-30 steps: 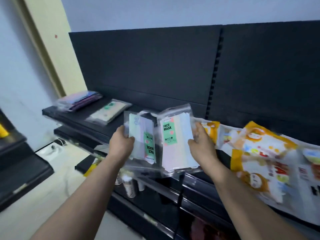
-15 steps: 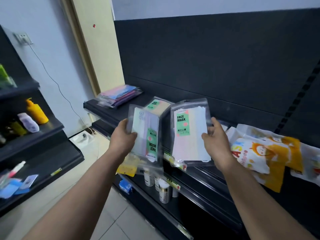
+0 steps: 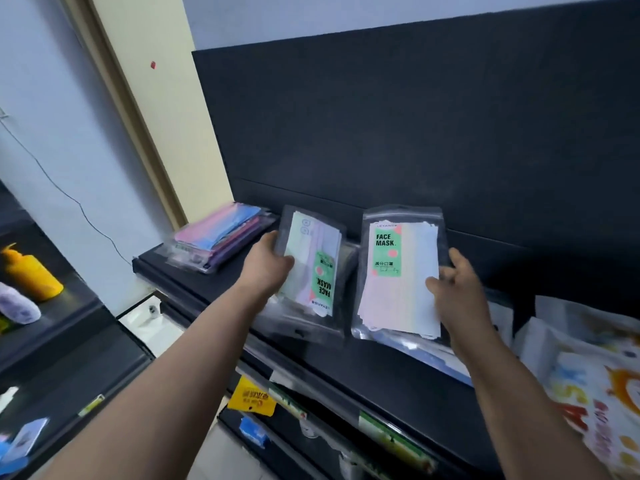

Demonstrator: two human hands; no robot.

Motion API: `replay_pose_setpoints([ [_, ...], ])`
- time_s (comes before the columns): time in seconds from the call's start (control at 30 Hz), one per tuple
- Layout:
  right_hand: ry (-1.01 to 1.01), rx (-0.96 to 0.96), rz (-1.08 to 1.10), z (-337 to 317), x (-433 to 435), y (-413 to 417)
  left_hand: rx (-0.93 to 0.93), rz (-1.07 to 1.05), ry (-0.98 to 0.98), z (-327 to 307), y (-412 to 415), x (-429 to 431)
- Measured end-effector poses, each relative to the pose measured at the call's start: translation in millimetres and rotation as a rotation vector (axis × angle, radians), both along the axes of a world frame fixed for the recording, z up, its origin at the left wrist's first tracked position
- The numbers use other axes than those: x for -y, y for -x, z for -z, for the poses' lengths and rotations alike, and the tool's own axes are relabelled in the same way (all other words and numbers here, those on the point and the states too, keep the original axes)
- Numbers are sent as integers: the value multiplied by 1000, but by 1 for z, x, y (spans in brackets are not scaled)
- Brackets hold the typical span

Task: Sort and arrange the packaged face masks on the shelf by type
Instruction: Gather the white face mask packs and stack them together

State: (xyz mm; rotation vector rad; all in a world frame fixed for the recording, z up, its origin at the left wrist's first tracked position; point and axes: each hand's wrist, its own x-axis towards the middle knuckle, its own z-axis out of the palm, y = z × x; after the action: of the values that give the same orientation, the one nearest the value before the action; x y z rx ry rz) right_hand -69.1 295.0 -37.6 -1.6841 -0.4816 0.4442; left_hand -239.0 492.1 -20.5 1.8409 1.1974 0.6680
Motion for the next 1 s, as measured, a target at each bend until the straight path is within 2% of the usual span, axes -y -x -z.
replay_pose_setpoints([
  [0.27,21,21,56,1,-34,16,-303,117,-225,25,-21,-43],
  [0.37,17,17,105,2,-45,36,-339,178,-310,38,-20,-51],
  [0.47,28,32,147,-2,-66,56,-393,190,-501,34,-15,-63],
  [0.7,224,71,117,2,-124,86,-377,358,-692,22,20,-103],
  [0.8,427,249,169,7,-145,93,-317,405,-660,19,31,-116],
  [0.87,659,556,176,10,-150,102,-285,409,-642,17,34,-117],
  [0.93,841,804,68,13,-156,111,-258,426,-647,14,32,-116],
  [1.0,943,842,-61,15,-160,113,-253,450,-641,11,27,-110],
])
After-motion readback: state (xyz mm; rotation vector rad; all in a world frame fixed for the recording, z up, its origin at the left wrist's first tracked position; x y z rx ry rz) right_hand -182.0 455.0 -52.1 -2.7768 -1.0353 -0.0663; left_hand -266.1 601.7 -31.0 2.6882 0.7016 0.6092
